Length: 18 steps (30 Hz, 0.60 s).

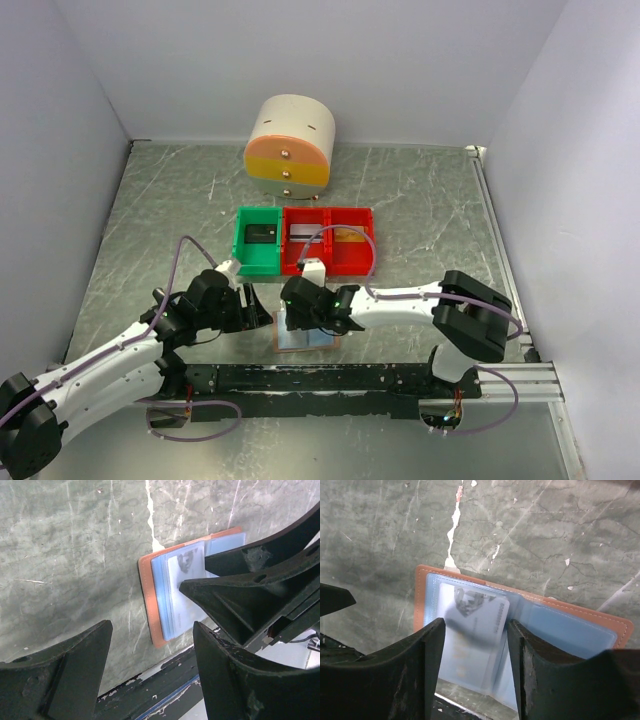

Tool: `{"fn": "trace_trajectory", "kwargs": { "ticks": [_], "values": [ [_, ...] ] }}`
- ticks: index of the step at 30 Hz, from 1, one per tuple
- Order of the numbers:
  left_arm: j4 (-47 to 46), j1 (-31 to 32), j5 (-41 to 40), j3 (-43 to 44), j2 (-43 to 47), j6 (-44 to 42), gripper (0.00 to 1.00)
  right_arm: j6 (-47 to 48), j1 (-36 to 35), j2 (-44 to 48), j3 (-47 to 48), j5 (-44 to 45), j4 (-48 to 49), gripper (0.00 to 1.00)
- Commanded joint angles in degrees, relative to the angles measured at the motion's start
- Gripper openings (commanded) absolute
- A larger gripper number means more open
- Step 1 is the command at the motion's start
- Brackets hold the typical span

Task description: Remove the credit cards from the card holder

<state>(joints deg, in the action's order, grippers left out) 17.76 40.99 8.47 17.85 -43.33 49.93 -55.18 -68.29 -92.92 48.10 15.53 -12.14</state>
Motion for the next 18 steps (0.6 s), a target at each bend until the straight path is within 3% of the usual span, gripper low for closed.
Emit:
{"fn": "trace_trajectory", "kwargs": {
  "ticks": [1, 6, 11, 18],
  "values": [
    [-3.93, 0.47, 3.76, 0.08, 0.36, -1.18, 0.77, -0.93, 1.59, 0.73, -4.00, -6.16, 4.82, 0.53],
    [-6.00, 0.53, 5.30, -0.90, -0.05, -1.11, 0.77, -0.51, 2.46, 1.53, -4.64, -6.96, 5.44, 0.55],
    [-0.53, 0.54, -1.75, 0.31, 4.70, 1.32, 0.75, 1.07, 1.41, -0.84, -0.10, -2.60, -1.35, 0.64],
    [7.95, 0.52, -8.21, 1.40, 11.73, 3.98, 0.77, 0.65, -1.67, -6.41, 6.62, 4.97, -10.28, 0.66]
  ]
}}
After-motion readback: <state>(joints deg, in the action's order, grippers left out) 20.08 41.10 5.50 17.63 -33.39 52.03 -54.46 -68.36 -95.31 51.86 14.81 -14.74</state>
